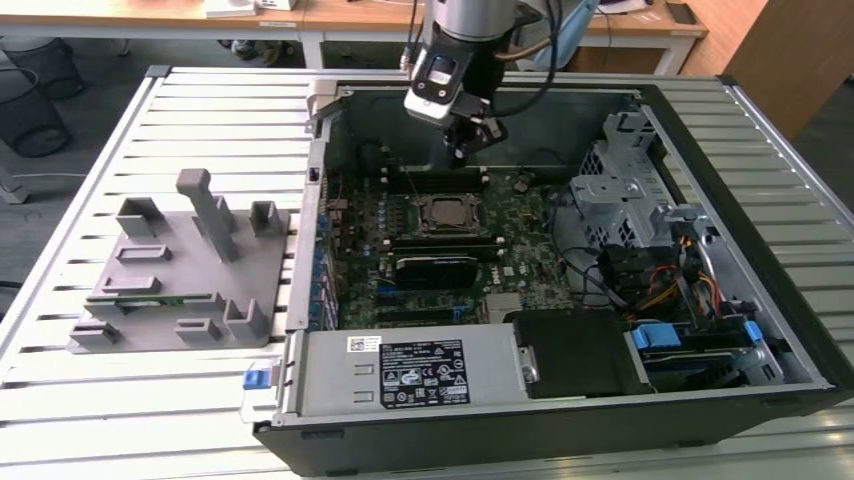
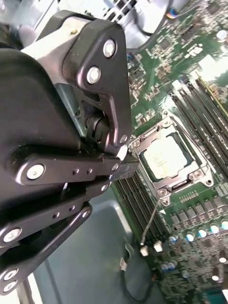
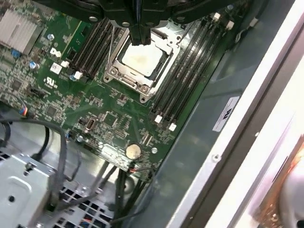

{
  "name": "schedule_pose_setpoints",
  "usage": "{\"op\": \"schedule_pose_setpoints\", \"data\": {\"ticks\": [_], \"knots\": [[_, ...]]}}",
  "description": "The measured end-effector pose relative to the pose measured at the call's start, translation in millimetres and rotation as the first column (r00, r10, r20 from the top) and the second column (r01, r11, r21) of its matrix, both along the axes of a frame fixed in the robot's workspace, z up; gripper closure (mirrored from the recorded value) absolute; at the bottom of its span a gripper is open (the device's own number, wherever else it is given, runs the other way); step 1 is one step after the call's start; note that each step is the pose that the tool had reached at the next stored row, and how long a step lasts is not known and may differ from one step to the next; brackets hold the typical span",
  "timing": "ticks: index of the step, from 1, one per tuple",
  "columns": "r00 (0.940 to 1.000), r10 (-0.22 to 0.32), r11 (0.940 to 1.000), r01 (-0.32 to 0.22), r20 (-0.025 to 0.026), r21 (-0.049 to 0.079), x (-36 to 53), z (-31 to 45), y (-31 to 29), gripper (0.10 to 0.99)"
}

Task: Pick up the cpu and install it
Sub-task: 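Install the first cpu locking lever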

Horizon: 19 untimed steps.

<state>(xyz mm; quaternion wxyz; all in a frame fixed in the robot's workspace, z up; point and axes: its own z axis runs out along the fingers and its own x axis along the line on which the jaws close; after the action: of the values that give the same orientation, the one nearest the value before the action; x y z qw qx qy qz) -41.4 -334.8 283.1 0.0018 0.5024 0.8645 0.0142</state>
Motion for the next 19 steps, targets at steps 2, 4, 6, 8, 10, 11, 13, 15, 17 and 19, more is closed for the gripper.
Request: {"op": "schedule_pose_setpoints", "data": {"ticks": [2, 4, 6, 8, 10, 11, 13, 15, 17, 19], "knots": [[0.9993, 0.037, 0.9993, -0.037, -0.0001, 0.0, 0.0, -0.7, 0.0, 0.98], [0.9973, 0.073, 0.9973, -0.073, -0.0002, 0.0, 0.0, -1.2, 0.0, 0.98], [0.9941, 0.109, 0.9941, -0.109, -0.0001, 0.0, 0.0, -1.8, 0.0, 0.98], [0.9895, 0.144, 0.9895, -0.144, -0.0001, 0.0, -0.1, -2.2, 0.0, 0.98], [0.9849, 0.173, 0.9849, -0.173, -0.0005, -0.002, -0.5, -2.3, 0.0, 0.98], [0.9829, 0.184, 0.9829, -0.184, -0.0007, -0.003, -0.9, -2.3, 0.0, 0.98], [0.9778, 0.209, 0.9778, -0.209, -0.0007, -0.003, -1.3, -2.6, 0.0, 0.98], [0.9699, 0.243, 0.9699, -0.243, -0.0007, -0.003, -1.3, -2.8, 0.0, 0.98], [0.9605, 0.278, 0.9605, -0.278, -0.0007, -0.003, -1.4, -3.2, 0.0, 0.98], [0.9494, 0.314, 0.9494, -0.314, -0.0007, -0.003, -1.3, -3.6, 0.0, 0.98]]}}
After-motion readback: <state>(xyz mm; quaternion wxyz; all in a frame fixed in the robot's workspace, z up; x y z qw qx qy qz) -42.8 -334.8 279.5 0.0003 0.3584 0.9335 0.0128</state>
